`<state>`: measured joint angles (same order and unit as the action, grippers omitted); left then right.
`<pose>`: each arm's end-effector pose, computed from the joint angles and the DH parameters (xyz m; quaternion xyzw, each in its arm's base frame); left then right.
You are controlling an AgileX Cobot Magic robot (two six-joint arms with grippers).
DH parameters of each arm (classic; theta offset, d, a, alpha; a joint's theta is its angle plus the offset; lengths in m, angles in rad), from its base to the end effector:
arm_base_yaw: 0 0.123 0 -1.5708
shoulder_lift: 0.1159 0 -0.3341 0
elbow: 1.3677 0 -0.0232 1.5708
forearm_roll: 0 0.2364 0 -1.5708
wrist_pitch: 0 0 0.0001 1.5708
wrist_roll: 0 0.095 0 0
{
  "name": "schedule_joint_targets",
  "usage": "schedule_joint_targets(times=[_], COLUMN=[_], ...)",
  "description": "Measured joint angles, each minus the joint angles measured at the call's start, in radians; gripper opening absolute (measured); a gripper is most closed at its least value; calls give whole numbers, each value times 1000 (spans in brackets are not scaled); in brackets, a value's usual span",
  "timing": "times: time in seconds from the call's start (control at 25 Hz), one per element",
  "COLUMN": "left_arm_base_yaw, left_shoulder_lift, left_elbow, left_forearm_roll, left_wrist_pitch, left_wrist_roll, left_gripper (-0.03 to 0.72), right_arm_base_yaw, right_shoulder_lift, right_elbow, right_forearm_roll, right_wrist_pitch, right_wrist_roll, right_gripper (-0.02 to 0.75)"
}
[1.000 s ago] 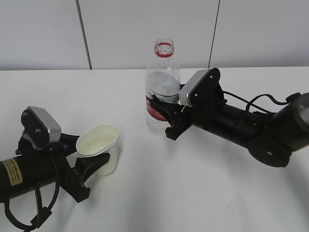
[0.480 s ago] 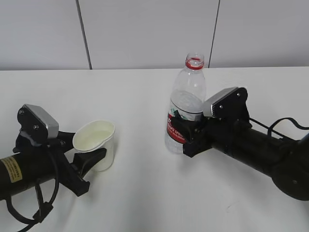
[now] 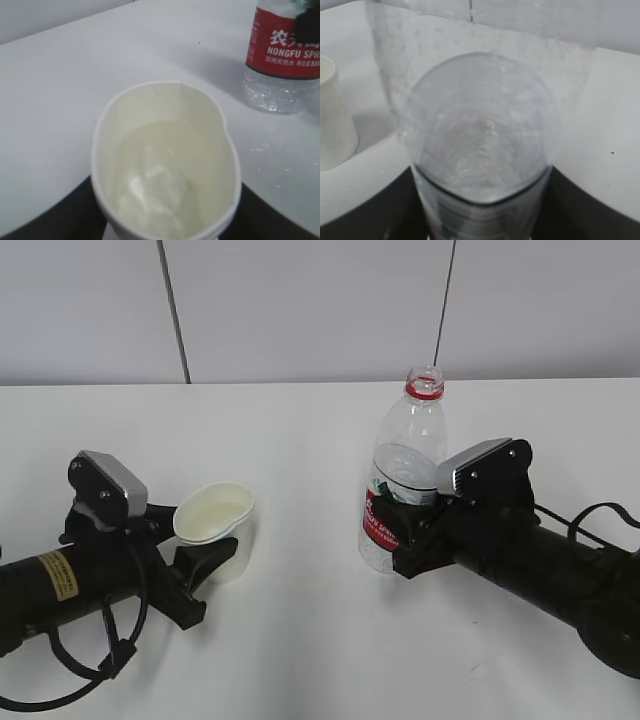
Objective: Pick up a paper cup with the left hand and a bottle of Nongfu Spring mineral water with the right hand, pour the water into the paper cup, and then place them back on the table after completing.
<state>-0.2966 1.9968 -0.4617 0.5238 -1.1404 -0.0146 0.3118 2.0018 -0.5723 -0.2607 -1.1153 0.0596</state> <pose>0.2775 -0.1299 0.1472 0.3334 0.7400 -0.2130 0.5439 0.3165 0.1251 0.1612 -0.2141 0.7551 0.1688 0.5963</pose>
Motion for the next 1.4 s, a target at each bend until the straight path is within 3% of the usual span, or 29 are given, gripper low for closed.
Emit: schedule_joint_targets(times=[0.2, 0.48, 0.56, 0.76, 1.08, 1.2, 1.4], left_arm_base_yaw=[0, 0, 0, 0, 0, 0, 0], left_shoulder_lift=[5, 6, 6, 6, -42, -74, -91], left_elbow=[-4, -4, -4, 8, 130, 170, 198], left_forearm_roll=[6, 9, 10, 12, -47, -102, -282], left_wrist_pitch=[-4, -4, -1, -3, -3, -3, -3], left_wrist_roll=[0, 0, 0, 0, 0, 15, 74], left_gripper=[396, 483, 512, 535, 537, 537, 537], right_arm_base_yaw=[0, 0, 0, 0, 0, 0, 0], right_shoulder_lift=[0, 0, 0, -17, -35, -36, -36], right_elbow=[0, 0, 0, 37, 190, 227, 252], right_forearm_roll=[-10, -42, -42, -25, 68, 119, 273], right_wrist_pitch=[0, -5, -16, -25, -25, -25, -25], right_wrist_roll=[0, -16, -21, -32, -65, -68, -70], right_gripper=[387, 616, 646, 655, 654, 650, 633])
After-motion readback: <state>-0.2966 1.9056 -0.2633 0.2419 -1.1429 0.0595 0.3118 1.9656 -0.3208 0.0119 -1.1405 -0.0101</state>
